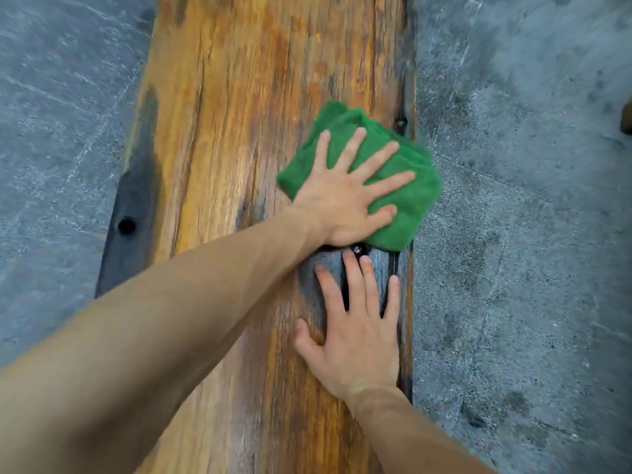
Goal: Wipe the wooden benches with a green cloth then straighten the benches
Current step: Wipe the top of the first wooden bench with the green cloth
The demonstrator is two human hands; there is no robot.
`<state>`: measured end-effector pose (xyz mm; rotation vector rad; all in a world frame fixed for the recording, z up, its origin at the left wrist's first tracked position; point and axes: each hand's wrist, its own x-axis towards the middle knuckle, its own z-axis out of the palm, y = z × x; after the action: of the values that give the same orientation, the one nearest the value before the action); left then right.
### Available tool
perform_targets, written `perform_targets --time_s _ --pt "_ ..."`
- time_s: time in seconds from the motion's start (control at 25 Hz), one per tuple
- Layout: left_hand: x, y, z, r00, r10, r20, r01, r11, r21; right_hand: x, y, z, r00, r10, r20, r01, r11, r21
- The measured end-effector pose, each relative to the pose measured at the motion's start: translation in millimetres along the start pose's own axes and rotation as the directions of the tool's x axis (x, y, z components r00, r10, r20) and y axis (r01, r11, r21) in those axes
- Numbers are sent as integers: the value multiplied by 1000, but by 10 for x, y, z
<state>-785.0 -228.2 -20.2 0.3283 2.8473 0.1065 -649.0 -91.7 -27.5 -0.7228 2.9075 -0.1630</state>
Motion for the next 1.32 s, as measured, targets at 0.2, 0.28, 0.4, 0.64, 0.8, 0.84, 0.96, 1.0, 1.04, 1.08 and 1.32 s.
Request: perform_targets --time_s 0.2,0.28,0.4,0.64,0.8,0.84,0.96,1.0,1.04,1.08,1.32 --pt "-514 -491 111 939 342 -32 -340 939 52 13 -31 -36 1000 -19 -8 19 1000 -9" --pt "-151 -496 33 982 189 -14 -188 981 53 26 -28 -18 1000 -20 18 20 1000 6" --pt "559 -197 -188 992 -125 -15 124 991 -40 12 2 -35 998 -28 59 26 999 21" --pt "737 -671 -202 930 -359 -79 352 932 -84 10 9 -25 997 -22 72 21 1000 21" --pt "541 -815 -104 823 -564 -67 545 818 -184 15 8 -32 998 -22 60 20 999 36" --pt "552 -685 -107 831 -552 -71 532 825 -189 17 3 -39 998 -18 63 15 999 39" --pt "550 -135 -157 947 -316 -49 309 943 -121 22 17 -53 997 -16 79 13 999 38" --pt "464 23 -138 986 -164 -33 161 984 -72 11 23 -47 997 -12 77 9 999 42" --pt "293 134 -74 1000 1 -13 -1 1000 -23 8 16 -41 998 -19 62 16 999 48" --pt "65 216 26 988 153 1 -153 988 5 8 17 -38 999 -27 39 25 998 49" --pt "16 -61 4 969 243 46 -244 970 14 16 20 -38 998 -33 45 30 998 49"
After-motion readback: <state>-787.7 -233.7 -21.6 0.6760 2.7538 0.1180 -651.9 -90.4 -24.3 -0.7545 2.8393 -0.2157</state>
